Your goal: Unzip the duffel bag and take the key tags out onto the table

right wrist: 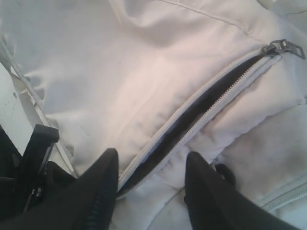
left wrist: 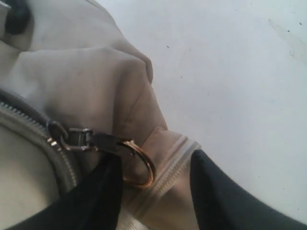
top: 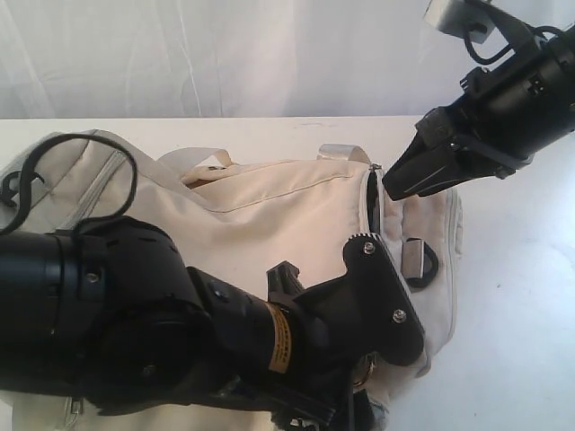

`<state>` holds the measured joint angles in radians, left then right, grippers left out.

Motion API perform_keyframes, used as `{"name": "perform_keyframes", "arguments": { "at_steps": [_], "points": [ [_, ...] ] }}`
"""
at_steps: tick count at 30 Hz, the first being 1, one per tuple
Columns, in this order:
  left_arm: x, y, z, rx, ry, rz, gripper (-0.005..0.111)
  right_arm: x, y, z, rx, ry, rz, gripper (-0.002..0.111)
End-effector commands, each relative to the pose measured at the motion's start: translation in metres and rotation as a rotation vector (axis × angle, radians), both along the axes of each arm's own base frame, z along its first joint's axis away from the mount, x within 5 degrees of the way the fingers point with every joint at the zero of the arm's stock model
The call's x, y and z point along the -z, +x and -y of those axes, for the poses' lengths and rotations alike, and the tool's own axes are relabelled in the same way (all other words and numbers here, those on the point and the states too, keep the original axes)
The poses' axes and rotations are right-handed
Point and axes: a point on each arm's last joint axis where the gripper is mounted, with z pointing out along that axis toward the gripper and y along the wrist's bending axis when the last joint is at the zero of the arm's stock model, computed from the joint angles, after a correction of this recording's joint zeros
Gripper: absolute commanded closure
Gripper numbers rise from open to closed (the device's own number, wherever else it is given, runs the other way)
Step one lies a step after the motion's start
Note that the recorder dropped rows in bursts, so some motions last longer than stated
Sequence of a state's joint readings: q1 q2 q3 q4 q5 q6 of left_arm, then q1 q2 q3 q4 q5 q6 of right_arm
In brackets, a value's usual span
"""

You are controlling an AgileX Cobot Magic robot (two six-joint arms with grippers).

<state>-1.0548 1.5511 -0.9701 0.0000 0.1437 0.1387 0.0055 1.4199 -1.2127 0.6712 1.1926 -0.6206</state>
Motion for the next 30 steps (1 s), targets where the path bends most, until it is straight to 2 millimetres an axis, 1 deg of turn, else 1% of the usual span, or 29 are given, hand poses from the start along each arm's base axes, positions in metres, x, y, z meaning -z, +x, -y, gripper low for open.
{"name": "perform_keyframes", "arguments": {
  "at_steps": [1, 4, 5, 6, 7, 9, 12, 14, 17, 19, 20, 22, 23, 25, 30],
  "points": [
    [-0.004, 0.0, 0.002, 0.005, -0.012, 0.011, 0.072, -0.002, 0.001, 0.002, 0.0, -0.005, 0.016, 0.066],
    [-0.005, 0.0, 0.002, 0.006, -0.024, 0.02, 0.083, -0.002, 0.001, 0.002, 0.0, -0.005, 0.016, 0.066],
    [-0.005, 0.0, 0.003, 0.006, -0.026, 0.024, 0.089, -0.002, 0.001, 0.002, 0.0, -0.005, 0.016, 0.066],
    [-0.005, 0.001, 0.003, 0.008, -0.025, 0.027, 0.092, -0.002, 0.001, 0.002, 0.0, -0.005, 0.016, 0.066],
    [-0.005, 0.001, 0.002, 0.016, -0.016, 0.037, 0.099, -0.002, 0.001, 0.002, -0.003, -0.005, 0.013, 0.066],
    [-0.004, 0.001, 0.002, 0.02, -0.009, 0.039, 0.106, -0.001, 0.001, 0.002, -0.002, -0.005, 0.011, 0.066],
    [-0.006, -0.001, -0.001, 0.024, 0.011, 0.034, 0.107, 0.0, 0.001, 0.002, -0.002, -0.005, 0.007, 0.066],
    [-0.013, -0.005, -0.011, 0.038, 0.065, 0.039, 0.107, 0.003, 0.0, 0.002, 0.003, -0.001, -0.006, 0.066],
    [-0.026, -0.01, -0.021, 0.038, 0.073, 0.035, 0.107, 0.003, -0.001, 0.0, 0.005, 0.027, -0.015, 0.065],
    [-0.033, -0.013, -0.026, 0.023, 0.065, 0.029, 0.107, 0.0, -0.003, -0.005, -0.004, 0.098, -0.036, 0.057],
    [-0.035, -0.013, -0.028, 0.011, 0.07, 0.026, 0.107, -0.002, -0.002, -0.007, -0.001, 0.126, -0.035, 0.05],
    [-0.034, -0.013, -0.03, -0.007, 0.089, 0.014, 0.107, -0.001, -0.003, -0.007, 0.014, 0.126, -0.052, 0.045],
    [-0.033, -0.013, -0.031, -0.013, 0.099, 0.008, 0.107, 0.0, -0.004, -0.006, 0.035, 0.121, -0.072, 0.044],
    [-0.034, -0.014, -0.033, -0.023, 0.108, -0.002, 0.107, 0.007, -0.006, -0.004, 0.082, 0.109, -0.129, 0.044],
    [-0.042, -0.016, -0.037, -0.034, 0.076, 0.005, 0.107, 0.029, -0.014, -0.004, 0.106, 0.103, -0.227, 0.044]
  ]
}}
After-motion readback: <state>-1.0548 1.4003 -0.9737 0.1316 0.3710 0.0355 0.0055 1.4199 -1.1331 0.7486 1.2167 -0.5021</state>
